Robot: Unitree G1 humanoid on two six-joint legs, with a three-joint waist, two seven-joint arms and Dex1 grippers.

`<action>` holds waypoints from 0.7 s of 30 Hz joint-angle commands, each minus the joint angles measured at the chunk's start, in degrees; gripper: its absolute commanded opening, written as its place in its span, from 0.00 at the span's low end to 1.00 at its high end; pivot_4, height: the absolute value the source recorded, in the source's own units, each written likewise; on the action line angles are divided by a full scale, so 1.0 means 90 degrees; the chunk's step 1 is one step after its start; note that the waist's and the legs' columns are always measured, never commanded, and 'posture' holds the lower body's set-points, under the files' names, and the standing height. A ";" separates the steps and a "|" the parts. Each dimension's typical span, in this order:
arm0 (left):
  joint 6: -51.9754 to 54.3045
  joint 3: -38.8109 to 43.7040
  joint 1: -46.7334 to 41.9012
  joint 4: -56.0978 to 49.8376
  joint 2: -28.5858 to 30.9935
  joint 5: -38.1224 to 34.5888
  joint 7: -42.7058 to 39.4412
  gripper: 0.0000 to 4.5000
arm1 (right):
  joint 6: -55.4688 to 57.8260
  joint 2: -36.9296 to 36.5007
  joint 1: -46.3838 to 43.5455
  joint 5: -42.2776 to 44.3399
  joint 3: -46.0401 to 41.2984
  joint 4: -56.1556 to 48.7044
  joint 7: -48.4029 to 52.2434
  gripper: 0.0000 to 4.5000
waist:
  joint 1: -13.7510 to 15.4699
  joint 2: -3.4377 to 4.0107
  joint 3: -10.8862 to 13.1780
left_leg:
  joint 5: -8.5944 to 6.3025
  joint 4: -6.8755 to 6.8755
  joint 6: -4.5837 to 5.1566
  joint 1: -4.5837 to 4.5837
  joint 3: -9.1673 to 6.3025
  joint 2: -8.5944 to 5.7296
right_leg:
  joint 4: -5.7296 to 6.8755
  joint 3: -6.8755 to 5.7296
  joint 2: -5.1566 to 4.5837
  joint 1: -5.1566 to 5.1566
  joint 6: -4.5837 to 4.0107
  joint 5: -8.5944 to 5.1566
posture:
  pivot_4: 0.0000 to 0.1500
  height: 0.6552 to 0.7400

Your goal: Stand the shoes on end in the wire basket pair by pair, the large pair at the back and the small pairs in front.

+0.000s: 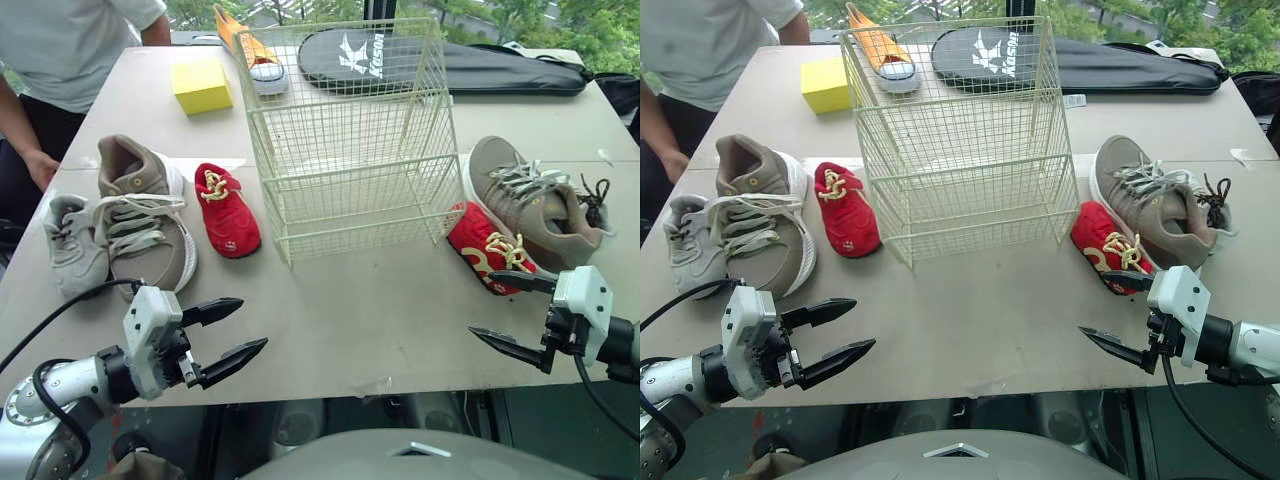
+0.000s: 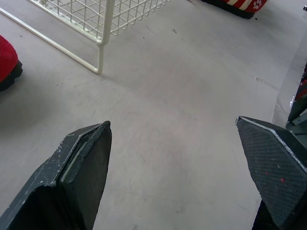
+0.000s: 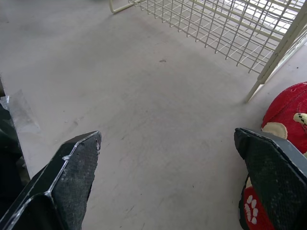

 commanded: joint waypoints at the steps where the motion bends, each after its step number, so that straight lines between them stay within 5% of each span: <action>1: 0.0064 0.0215 -0.0256 -0.0326 -0.0085 -0.0511 0.0200 1.00 | -0.0039 0.0206 -0.0342 0.0094 0.0151 -0.0169 -0.0247 0.98 | -0.0001 0.0000 0.0000 | 0.0000 0.0000 0.0000 0.0000 0.0000 0.0000 | 0.0000 0.0000 0.0000 0.0000 0.0000 0.0000 | 1.00 1.00; 5: 0.0238 0.0202 -0.0864 -0.0819 -0.0083 -0.1172 0.0448 1.00 | 0.0379 0.0594 -0.1281 0.0781 0.0223 -0.0401 -0.0885 0.98 | 0.0006 -0.0006 0.0002 | 0.0000 0.0006 0.0000 -0.0001 -0.0004 0.0000 | 0.0006 -0.0003 0.0000 0.0000 -0.0001 0.0001 | 1.00 1.00; 10: 0.0499 0.0330 -0.1299 -0.1105 0.0354 -0.1636 0.0420 1.00 | 0.1029 -0.0188 -0.2221 0.0838 0.0366 -0.0491 -0.0891 0.98 | -0.0002 -0.0003 0.0002 | 0.0000 -0.0001 0.0000 0.0000 0.0001 0.0000 | 0.0006 0.0003 0.0002 0.0000 -0.0002 0.0002 | 1.00 1.00; 15: 0.0743 0.0083 -0.1851 -0.1445 0.0571 -0.2006 0.0823 1.00 | 0.1262 -0.0998 -0.3667 0.0456 0.1202 0.0071 -0.0404 0.98 | -0.0004 0.0001 0.0005 | 0.0000 -0.0002 0.0000 0.0000 -0.0001 0.0001 | 0.0003 0.0002 0.0003 0.0000 -0.0003 0.0001 | 1.00 1.00; 21: 0.0797 0.0069 -0.1842 -0.1609 0.0484 -0.2246 0.1023 1.00 | 0.0403 -0.0791 -0.5655 -0.0742 0.2813 0.1548 0.0592 0.98 | -0.0034 0.0007 0.0009 | 0.0000 -0.0002 0.0000 -0.0001 0.0001 0.0001 | 0.0002 0.0002 0.0004 -0.0002 -0.0004 0.0001 | 1.00 1.00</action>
